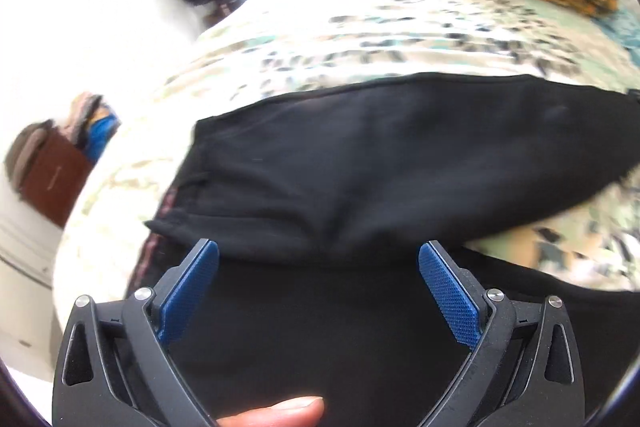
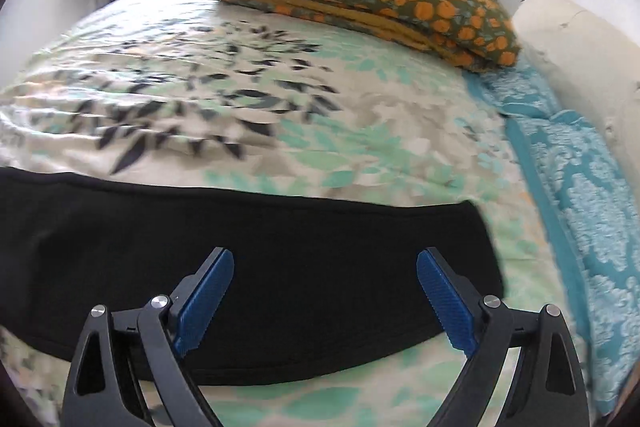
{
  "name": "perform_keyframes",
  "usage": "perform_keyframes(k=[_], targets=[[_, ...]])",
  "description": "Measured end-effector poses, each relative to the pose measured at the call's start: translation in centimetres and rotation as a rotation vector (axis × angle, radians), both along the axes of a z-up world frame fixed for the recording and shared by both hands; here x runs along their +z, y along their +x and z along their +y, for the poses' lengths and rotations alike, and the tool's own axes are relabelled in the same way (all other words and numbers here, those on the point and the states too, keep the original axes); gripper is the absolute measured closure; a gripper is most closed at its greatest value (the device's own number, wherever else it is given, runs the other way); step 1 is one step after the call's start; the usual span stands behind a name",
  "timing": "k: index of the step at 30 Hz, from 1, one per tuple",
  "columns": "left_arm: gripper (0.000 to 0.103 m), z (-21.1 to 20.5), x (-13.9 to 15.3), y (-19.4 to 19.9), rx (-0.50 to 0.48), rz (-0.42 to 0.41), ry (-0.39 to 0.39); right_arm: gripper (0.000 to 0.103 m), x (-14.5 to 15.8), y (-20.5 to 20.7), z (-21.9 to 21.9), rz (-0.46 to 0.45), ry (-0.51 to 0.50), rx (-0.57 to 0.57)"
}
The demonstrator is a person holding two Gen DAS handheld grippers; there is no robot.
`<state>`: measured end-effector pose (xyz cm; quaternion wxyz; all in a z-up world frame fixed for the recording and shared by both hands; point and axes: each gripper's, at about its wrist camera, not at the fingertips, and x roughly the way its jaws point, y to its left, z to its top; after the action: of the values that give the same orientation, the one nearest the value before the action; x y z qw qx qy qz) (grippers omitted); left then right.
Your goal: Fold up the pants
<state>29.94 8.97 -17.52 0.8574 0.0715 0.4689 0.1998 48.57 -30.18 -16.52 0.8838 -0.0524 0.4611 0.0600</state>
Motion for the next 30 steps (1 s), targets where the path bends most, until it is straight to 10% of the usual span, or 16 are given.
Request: perform_keyframes(k=[3,6,10,14,20,24,30], targets=[[0.0,6.2,-3.2,0.1,0.161,0.073,0.052,0.01,-2.9,-1.3,9.4,0.13,0.207,0.105],[0.001,10.7,-3.6,-2.4,0.255,0.098,-0.147,0.0,-6.8,-2.4,17.5,0.245,0.188,0.101],[0.002,13.1,-2.4,-5.1,0.344,0.107,-0.13,0.006,-3.7,-5.9,23.6,0.236,0.355,0.216],[0.002,11.3,-0.7,-6.5,0.269,0.069,-0.207,0.005,1.2,-13.3,25.8,0.121,0.274,0.32],[0.002,0.0,-1.2,-9.1,-0.04,0.138,-0.24,0.005,-1.0,-26.9,21.2,0.149,0.133,0.33],[0.002,-8.2,-3.8,-12.6,-0.23,0.238,-0.221,0.005,-5.1,-32.4,13.8,0.238,0.091,0.129],[0.002,-10.8,-2.9,-14.8,-0.273,0.129,-0.132,0.005,-3.6,-36.5,1.2,0.157,0.112,-0.205]])
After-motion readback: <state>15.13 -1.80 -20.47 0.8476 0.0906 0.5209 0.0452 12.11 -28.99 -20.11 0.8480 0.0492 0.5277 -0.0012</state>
